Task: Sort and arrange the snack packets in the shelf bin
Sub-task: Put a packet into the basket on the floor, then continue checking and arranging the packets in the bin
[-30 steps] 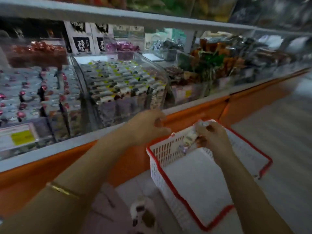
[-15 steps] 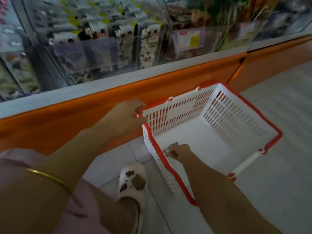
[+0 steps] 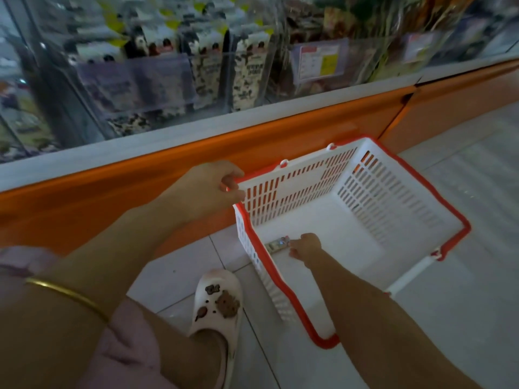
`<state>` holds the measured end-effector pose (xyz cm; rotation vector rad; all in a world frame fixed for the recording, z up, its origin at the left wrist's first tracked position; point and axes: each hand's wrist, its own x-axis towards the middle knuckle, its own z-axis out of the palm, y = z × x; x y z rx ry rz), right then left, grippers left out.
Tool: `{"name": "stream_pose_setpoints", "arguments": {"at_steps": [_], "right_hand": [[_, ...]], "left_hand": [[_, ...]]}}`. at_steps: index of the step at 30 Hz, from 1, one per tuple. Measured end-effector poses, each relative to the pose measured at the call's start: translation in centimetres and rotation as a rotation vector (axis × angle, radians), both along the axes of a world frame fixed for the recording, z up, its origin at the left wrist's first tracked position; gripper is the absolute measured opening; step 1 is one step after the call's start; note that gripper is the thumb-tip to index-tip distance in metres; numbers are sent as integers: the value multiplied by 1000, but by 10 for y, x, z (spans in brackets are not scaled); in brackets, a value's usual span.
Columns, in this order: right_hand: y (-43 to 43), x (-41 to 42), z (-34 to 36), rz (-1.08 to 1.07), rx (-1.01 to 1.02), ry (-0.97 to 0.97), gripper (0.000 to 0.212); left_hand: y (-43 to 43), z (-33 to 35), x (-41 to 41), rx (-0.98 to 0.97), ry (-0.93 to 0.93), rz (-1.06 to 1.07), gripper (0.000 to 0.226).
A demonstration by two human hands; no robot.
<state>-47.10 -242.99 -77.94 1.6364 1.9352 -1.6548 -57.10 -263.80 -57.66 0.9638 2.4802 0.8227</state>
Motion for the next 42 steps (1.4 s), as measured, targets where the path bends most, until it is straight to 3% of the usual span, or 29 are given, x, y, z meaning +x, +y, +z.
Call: {"name": "stream_pose_setpoints", "arguments": {"at_steps": [2,3,7,10,14,16,20,24,28,32,37,42], "right_hand": [[-1,-7,36,-77,-151,192,25],[-5,-13,58,-74,-116,250,22],[-53,-46,175,203,386,539,11],[-109,-61,265,355,467,911,8],[-188,-74,348,628,568,1122,11],[-219,-88,365,738,652,1124,11],[-249,-125,370,978,983,928,14],[-248,-150,367,1143,1263,668,15],[-244,-160,370,1250,1282,579,12],[-238,-168,361,1274,1363,561,12],[-233,-173,355,1313,1378,615,18],[-222,-174,363,1171,1094,838,8]], "left_hand": [[-7,10,1,4,-4,-13,40],[-11,18,0,12,6,-20,39],[-39,63,-5,140,3,-5,31],[-78,104,-7,265,73,39,22],[-147,143,-13,395,164,188,11],[-180,149,-19,392,241,291,15],[-216,146,-34,237,440,444,24],[-214,144,-53,69,605,426,27],[-205,140,-76,-108,614,377,25],[-204,130,-91,-161,623,362,25],[-198,127,-95,-72,571,361,28],[-201,132,-95,156,591,430,30]]}}
